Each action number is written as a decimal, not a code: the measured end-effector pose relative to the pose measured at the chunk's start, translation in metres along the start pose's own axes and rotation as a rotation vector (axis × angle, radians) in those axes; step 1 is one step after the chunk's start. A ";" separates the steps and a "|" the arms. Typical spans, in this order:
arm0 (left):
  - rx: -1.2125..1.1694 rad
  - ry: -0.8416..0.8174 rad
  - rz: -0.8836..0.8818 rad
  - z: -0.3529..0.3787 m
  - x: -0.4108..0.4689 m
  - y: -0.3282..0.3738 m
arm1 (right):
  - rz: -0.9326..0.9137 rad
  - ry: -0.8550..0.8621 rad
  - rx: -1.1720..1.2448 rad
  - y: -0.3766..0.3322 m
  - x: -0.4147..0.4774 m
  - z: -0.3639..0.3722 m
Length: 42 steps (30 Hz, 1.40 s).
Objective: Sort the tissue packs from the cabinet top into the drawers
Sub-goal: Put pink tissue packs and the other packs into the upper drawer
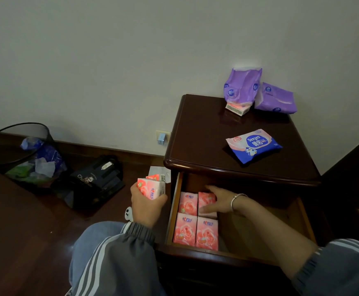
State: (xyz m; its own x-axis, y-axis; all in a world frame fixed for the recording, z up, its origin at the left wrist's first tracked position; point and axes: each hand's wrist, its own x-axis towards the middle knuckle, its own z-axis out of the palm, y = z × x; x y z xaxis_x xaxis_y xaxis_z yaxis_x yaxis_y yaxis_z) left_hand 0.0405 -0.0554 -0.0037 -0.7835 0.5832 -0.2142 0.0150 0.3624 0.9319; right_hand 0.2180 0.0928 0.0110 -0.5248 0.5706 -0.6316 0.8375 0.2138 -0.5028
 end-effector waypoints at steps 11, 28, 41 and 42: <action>0.026 -0.154 0.213 0.003 -0.017 0.024 | -0.183 0.332 0.416 -0.002 -0.036 0.017; 0.547 -0.801 0.520 0.038 -0.048 0.053 | -0.161 0.151 1.178 0.027 -0.070 0.031; 1.413 -0.614 0.674 0.035 -0.002 0.053 | -0.097 0.506 1.084 0.069 -0.053 0.028; 1.460 -0.629 0.694 0.037 -0.002 0.051 | -0.101 0.511 1.085 0.070 -0.052 0.029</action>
State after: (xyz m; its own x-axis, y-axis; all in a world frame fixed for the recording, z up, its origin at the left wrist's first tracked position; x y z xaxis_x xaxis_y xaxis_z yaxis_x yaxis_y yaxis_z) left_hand 0.0663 -0.0112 0.0336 -0.0519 0.9446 -0.3242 0.9983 0.0402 -0.0426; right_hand 0.2998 0.0550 -0.0083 -0.2540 0.8905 -0.3774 0.1032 -0.3630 -0.9260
